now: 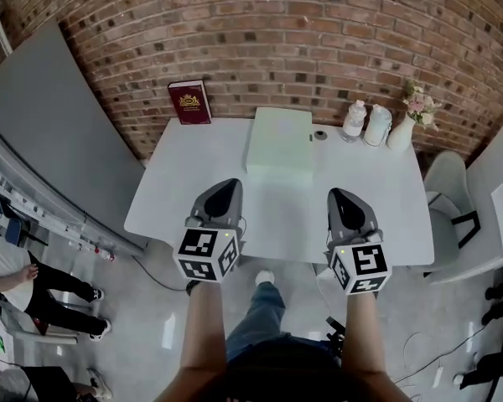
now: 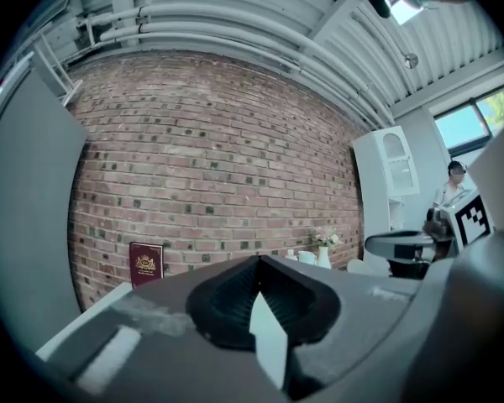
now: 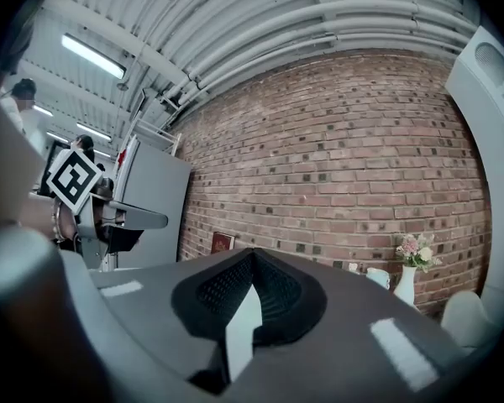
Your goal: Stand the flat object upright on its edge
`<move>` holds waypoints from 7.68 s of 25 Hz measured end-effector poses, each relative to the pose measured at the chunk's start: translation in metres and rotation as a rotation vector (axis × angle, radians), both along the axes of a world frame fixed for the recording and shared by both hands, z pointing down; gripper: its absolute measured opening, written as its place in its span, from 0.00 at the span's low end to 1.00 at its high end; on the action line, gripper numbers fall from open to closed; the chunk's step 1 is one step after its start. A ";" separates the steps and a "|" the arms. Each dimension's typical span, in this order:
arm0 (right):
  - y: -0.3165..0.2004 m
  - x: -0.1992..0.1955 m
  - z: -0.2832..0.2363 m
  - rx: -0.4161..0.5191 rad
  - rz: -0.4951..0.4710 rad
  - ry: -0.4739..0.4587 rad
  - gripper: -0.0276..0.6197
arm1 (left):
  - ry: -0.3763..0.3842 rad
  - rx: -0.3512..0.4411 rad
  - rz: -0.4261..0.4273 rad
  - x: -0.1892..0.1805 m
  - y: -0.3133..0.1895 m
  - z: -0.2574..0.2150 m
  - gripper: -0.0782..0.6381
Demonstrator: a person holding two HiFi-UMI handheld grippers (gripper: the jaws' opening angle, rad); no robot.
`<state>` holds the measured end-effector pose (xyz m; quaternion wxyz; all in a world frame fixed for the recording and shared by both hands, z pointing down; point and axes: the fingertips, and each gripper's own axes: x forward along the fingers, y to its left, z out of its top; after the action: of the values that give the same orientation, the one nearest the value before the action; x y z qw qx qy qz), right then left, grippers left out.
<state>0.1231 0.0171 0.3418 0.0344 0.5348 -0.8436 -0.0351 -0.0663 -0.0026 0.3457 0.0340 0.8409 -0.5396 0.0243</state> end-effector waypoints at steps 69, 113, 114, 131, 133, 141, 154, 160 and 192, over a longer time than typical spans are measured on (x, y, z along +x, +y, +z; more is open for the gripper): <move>-0.356 0.012 0.288 -1.052 -0.052 -0.282 0.44 | 0.251 -0.908 0.289 -0.011 -0.350 0.284 0.39; -0.351 0.002 0.279 -1.228 -0.125 -0.377 0.60 | 0.568 -1.023 0.276 0.001 -0.341 0.276 0.52; -0.350 0.002 0.277 -1.225 -0.125 -0.376 0.60 | 0.567 -1.019 0.277 0.001 -0.339 0.274 0.52; -0.310 0.012 0.223 -1.093 -0.117 -0.394 0.59 | 0.535 -0.906 0.318 0.009 -0.304 0.218 0.52; -0.305 0.014 0.216 -1.067 -0.117 -0.397 0.59 | 0.525 -0.894 0.321 0.011 -0.299 0.211 0.52; -0.292 0.016 0.178 -0.919 -0.124 -0.364 0.58 | 0.505 -0.801 0.332 0.013 -0.282 0.178 0.52; -0.276 0.018 0.114 -0.680 -0.156 -0.273 0.55 | 0.453 -0.532 0.340 0.017 -0.264 0.111 0.52; -0.267 0.022 0.097 -0.599 -0.159 -0.206 0.54 | 0.388 -0.461 0.342 0.022 -0.252 0.094 0.52; -0.319 0.002 0.060 -0.335 -0.044 0.005 0.53 | 0.085 -0.213 0.347 0.009 -0.306 0.060 0.52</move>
<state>0.1252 -0.3023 0.4020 0.1245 0.5029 -0.8490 0.1037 -0.0572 -0.3087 0.4054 0.1406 0.9132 -0.3791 0.0512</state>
